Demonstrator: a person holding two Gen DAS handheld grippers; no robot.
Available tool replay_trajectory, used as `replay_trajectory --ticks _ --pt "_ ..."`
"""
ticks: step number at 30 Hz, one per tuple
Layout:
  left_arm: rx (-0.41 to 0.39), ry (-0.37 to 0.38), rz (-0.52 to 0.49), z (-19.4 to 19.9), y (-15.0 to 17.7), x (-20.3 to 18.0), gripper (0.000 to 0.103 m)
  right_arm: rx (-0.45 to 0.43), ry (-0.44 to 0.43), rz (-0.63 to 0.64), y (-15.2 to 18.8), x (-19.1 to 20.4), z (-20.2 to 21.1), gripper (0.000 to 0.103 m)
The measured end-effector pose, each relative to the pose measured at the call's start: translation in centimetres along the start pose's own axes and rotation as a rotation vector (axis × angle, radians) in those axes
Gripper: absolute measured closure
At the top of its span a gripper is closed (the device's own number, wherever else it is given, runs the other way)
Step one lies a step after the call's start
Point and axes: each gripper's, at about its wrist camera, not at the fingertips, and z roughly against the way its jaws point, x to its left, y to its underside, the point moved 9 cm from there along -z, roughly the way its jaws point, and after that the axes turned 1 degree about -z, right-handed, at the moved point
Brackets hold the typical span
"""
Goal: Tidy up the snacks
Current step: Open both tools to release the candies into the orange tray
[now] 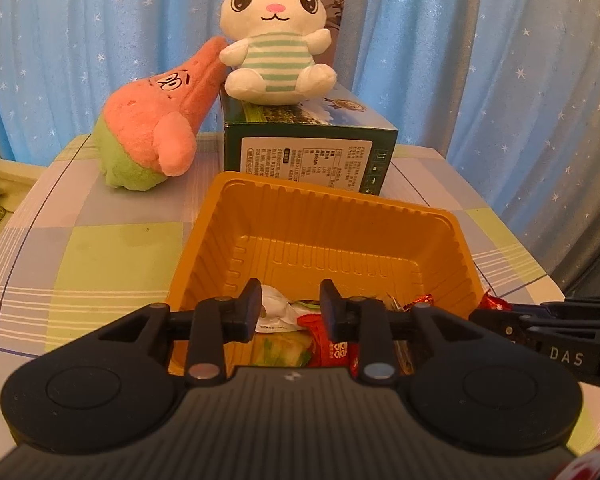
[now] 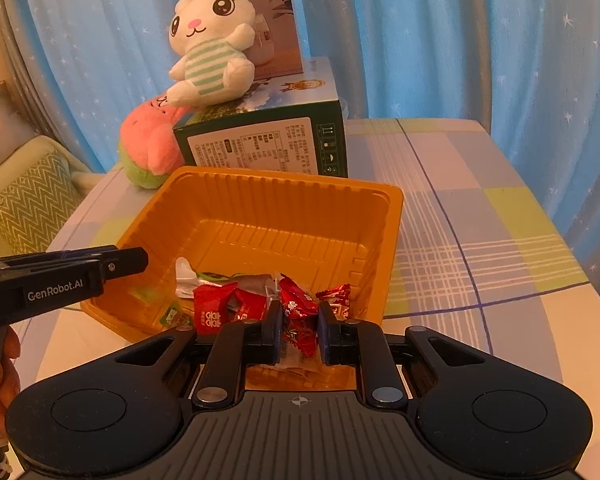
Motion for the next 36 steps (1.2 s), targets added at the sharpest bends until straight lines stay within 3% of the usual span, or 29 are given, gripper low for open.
replay_trajectory --ticks 13,20,21,24,36 --pt "0.009 0.002 -0.008 1.1 0.6 0.9 0.075 -0.008 -0.021 -0.014 -0.7 -0.1 0.2 0.085" --pt "0.003 0.012 -0.010 1.6 0.7 0.6 0.075 -0.007 -0.043 -0.083 -0.9 -0.7 -0.2 0.085" --pt "0.002 0.014 -0.011 1.7 0.7 0.5 0.075 -0.010 -0.053 -0.096 -1.0 -0.8 -0.2 0.081" --pt "0.002 0.017 -0.014 1.9 0.9 0.4 0.075 -0.036 -0.071 -0.167 -1.1 -1.5 0.2 0.029" --pt "0.010 0.020 -0.007 4.0 2.4 0.0 0.075 -0.047 -0.040 -0.180 0.2 -2.3 3.0 0.028"
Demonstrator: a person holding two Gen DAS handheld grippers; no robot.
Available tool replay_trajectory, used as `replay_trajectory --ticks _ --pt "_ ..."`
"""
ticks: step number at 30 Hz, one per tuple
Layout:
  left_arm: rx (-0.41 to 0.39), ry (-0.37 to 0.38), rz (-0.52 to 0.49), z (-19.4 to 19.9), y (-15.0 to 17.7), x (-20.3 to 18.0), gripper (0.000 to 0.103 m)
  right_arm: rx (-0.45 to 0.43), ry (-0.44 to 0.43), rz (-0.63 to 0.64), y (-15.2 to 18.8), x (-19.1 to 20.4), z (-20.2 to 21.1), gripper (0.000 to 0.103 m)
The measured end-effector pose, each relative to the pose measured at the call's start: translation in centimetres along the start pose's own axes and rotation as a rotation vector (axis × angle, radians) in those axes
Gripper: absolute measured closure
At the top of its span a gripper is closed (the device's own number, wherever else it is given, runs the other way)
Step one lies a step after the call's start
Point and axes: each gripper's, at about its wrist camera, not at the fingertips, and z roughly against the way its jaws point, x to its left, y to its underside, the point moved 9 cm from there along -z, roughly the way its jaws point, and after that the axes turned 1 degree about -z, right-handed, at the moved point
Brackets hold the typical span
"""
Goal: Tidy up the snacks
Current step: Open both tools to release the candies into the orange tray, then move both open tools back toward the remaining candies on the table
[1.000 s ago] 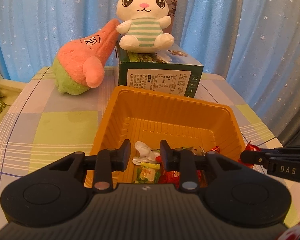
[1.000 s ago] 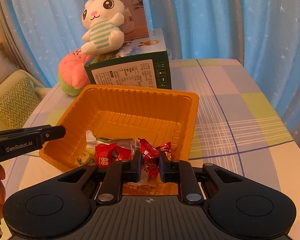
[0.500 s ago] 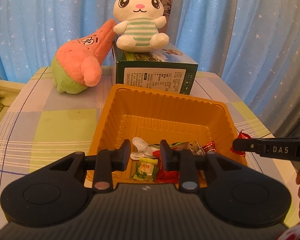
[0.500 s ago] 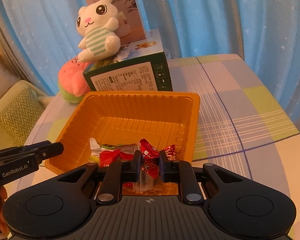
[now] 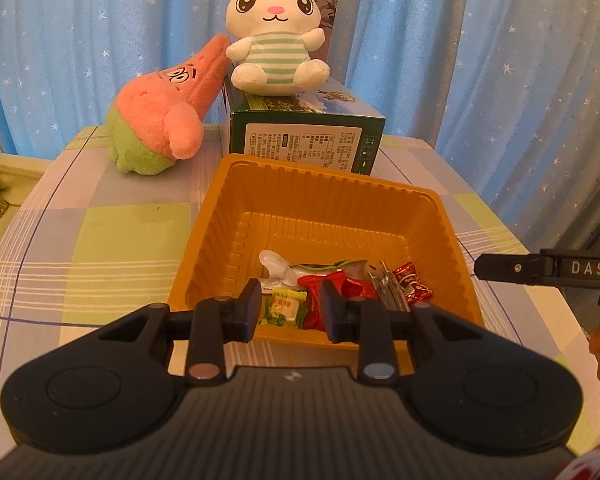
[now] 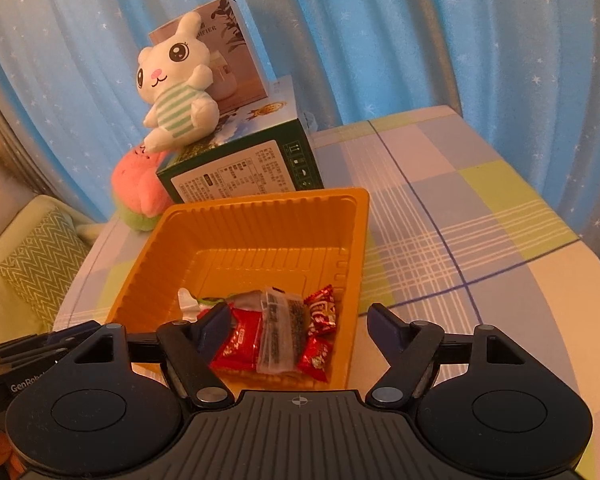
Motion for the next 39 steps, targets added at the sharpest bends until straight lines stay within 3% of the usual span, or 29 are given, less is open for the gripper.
replay_trajectory --ticks 8,23,31,39 --pt "-0.011 -0.003 0.001 3.4 0.5 -0.9 0.068 0.003 0.004 0.000 1.8 0.8 3.5 0.028" --pt "-0.029 0.013 0.033 10.4 3.1 -2.8 0.036 -0.028 -0.018 -0.018 4.7 1.9 11.2 0.028" --pt "-0.033 0.030 0.069 13.5 6.1 -3.6 0.022 -0.038 -0.016 -0.074 6.9 0.6 14.6 0.028" --pt "-0.003 0.033 0.094 15.6 10.3 -4.7 0.019 -0.014 0.005 -0.122 10.7 -0.6 16.7 0.028"
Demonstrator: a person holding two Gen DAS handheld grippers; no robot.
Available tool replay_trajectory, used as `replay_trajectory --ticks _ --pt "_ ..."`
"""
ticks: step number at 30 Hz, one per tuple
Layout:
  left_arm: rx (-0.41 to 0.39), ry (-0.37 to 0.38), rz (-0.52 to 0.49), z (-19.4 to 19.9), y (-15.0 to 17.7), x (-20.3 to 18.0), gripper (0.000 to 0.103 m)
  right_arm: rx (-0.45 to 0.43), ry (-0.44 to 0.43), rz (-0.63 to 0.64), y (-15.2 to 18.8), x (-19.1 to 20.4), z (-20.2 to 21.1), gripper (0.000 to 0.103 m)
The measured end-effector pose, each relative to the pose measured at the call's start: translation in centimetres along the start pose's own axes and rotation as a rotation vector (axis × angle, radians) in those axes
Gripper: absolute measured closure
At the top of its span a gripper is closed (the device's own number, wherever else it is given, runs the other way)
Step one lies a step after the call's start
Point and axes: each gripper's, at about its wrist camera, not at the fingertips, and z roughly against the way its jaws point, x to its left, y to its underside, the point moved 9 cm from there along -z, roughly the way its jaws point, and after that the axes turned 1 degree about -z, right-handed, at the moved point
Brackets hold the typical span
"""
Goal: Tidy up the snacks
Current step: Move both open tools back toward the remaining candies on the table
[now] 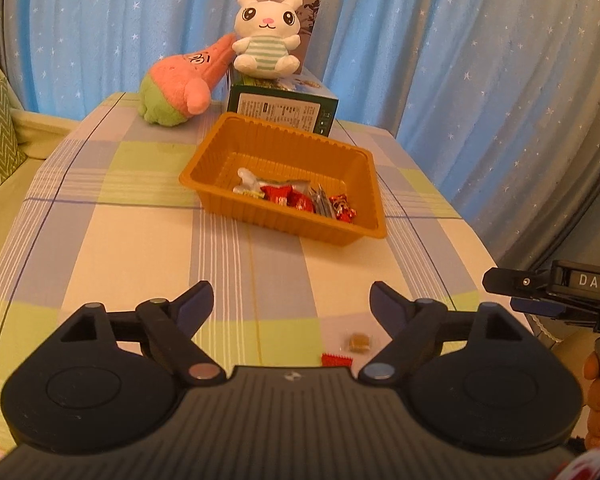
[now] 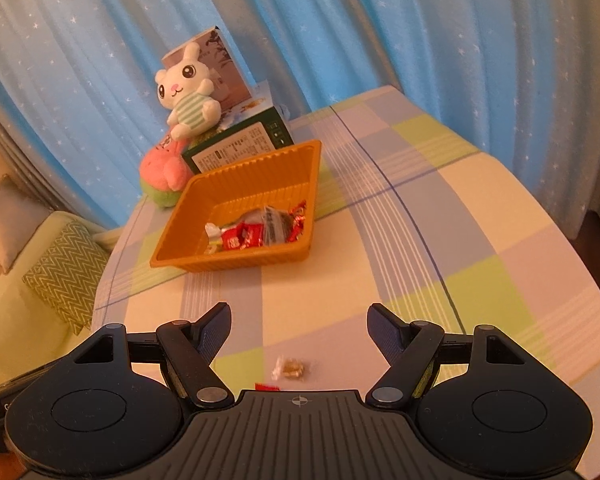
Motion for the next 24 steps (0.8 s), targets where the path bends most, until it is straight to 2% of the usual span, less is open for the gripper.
replay_trajectory --ticks 9,24 --pt "-0.004 -0.002 0.004 2.3 2.9 -0.8 0.019 0.019 0.028 0.033 3.7 -0.6 1.3 0.028" --pt "0.043 -0.031 -0.022 1.1 7.0 -1.0 0.021 0.077 0.053 0.029 8.1 -2.7 0.1 0.028"
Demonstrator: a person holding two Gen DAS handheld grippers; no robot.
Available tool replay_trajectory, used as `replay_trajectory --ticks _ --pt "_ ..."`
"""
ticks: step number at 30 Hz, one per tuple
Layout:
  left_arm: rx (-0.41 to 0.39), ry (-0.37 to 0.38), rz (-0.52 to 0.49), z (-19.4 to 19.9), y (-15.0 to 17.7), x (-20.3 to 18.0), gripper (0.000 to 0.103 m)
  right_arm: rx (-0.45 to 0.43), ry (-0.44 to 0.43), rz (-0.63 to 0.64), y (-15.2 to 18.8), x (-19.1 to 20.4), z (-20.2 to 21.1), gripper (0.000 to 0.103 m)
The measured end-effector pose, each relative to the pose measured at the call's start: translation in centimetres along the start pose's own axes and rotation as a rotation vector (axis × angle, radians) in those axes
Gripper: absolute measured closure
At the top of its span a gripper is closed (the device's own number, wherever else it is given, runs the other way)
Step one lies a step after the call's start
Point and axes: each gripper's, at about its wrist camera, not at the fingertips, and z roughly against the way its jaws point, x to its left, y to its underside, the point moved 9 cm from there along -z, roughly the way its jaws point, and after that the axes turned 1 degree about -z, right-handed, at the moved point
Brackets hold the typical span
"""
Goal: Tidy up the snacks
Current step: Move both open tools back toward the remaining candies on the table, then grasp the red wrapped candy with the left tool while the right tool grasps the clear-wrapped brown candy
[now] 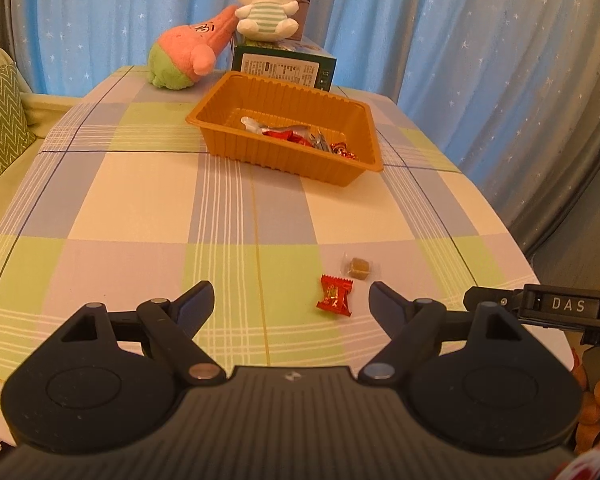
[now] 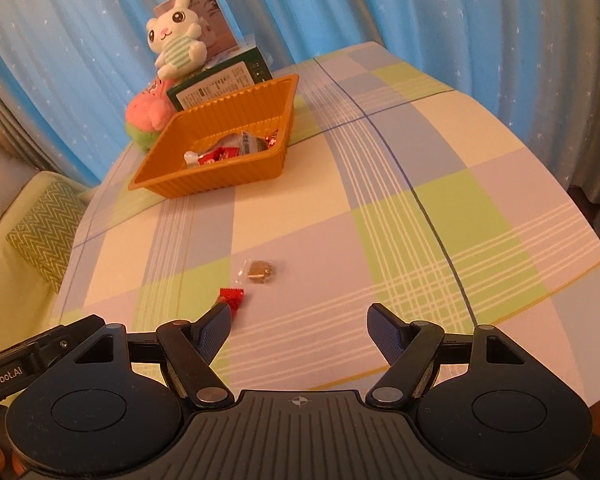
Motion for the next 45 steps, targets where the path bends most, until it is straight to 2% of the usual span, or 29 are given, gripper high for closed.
replay_trajectory --ticks 8,18,21,27,32,39,45 --pt "0.035 0.002 -0.057 -2.6 1.1 -1.0 0.032 0.010 0.027 -0.009 0.6 -1.7 -1.7 0.028" --pt "0.100 0.048 -0.131 -7.5 1.6 -3.0 0.055 0.028 0.046 -0.046 0.2 -3.8 -4.5 0.028" --pt "0.113 0.063 -0.151 -8.8 1.6 -3.6 0.062 0.029 0.042 -0.042 0.0 -3.9 -5.2 0.028" --pt "0.137 0.080 -0.187 -11.2 1.7 -4.2 0.066 0.044 0.032 -0.037 0.0 -3.8 -6.5 0.028" --pt "0.160 0.089 -0.217 -12.7 2.0 -4.5 0.078 0.052 0.022 -0.023 -0.1 -3.4 -7.5 0.028" --pt "0.145 0.068 -0.211 -12.1 1.7 -2.9 0.083 0.057 0.005 0.061 -0.6 -2.4 -8.9 0.029" --pt "0.130 0.026 -0.172 -11.1 1.0 0.0 0.089 0.076 -0.027 0.295 -1.2 0.4 -11.0 0.029"
